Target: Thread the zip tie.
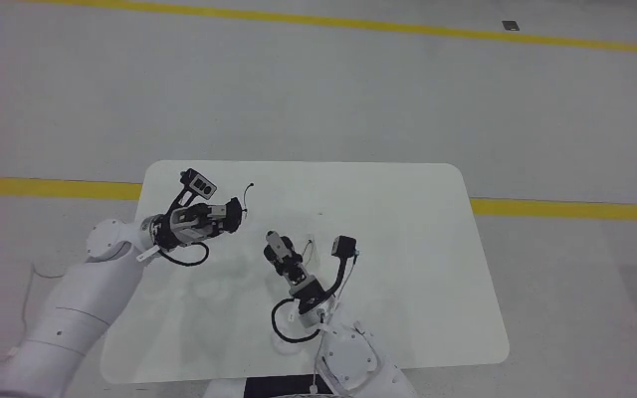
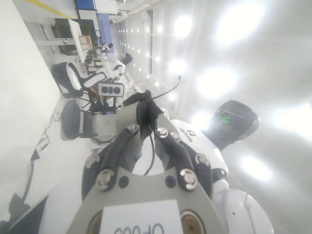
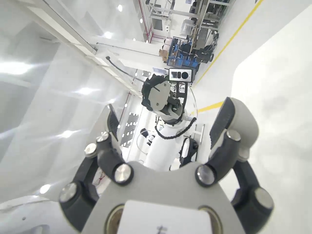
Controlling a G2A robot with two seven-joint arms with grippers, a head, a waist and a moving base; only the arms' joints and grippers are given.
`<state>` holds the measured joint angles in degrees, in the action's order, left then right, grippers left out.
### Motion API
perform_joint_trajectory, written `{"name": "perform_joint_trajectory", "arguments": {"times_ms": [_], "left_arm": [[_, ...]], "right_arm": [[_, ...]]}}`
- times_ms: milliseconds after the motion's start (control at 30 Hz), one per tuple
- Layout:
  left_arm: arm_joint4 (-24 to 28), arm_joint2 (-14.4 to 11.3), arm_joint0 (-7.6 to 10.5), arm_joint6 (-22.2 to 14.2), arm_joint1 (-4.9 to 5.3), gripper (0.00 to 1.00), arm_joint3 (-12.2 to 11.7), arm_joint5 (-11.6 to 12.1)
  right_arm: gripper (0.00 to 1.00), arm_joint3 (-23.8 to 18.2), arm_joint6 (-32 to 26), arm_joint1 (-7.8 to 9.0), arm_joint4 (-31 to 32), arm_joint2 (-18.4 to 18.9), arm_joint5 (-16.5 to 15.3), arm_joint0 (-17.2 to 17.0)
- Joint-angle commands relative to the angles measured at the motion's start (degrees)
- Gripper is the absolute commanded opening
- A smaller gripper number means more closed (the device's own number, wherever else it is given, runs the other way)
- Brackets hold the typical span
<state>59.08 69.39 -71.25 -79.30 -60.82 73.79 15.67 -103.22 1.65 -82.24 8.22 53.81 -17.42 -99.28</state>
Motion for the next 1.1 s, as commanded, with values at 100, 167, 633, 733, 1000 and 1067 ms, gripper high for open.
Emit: {"name": "perform_joint_trajectory", "arguments": {"times_ms": [100,167,633,733,1000,1067], "left_arm": [[4.1,-1.8,0.1,-0.3,-0.3,0.0,-0.5,-1.5],[5.1,-2.6,0.22,-0.3,-0.31,0.0,-0.6,-2.0],[7.1,-5.0,1.37,-0.3,-0.02,0.0,-1.8,-2.6],[7.7,-5.4,0.93,1.3,-0.18,0.0,-0.9,-3.6],[10.3,-7.4,1.33,-0.3,-0.96,0.0,-1.7,-5.4],[10.8,-8.0,1.59,-0.3,-1.15,0.0,-2.1,-5.3]], "right_arm": [[1.0,0.4,-5.9,0.2,-13.8,1.0,-2.1,0.1],[1.0,0.5,-7.7,0.29,-17.0,1.3,-2.1,0.2],[1.0,0.8,-11.4,0.03,-31.0,2.8,-2.1,0.8],[1.0,0.7,-11.4,0.0,-31.9,2.7,-1.5,0.8],[1.0,1.0,-16.5,-0.03,-42.4,2.2,-0.3,1.4],[1.0,1.2,-17.7,-0.05,-44.9,2.2,0.0,1.6]]}}
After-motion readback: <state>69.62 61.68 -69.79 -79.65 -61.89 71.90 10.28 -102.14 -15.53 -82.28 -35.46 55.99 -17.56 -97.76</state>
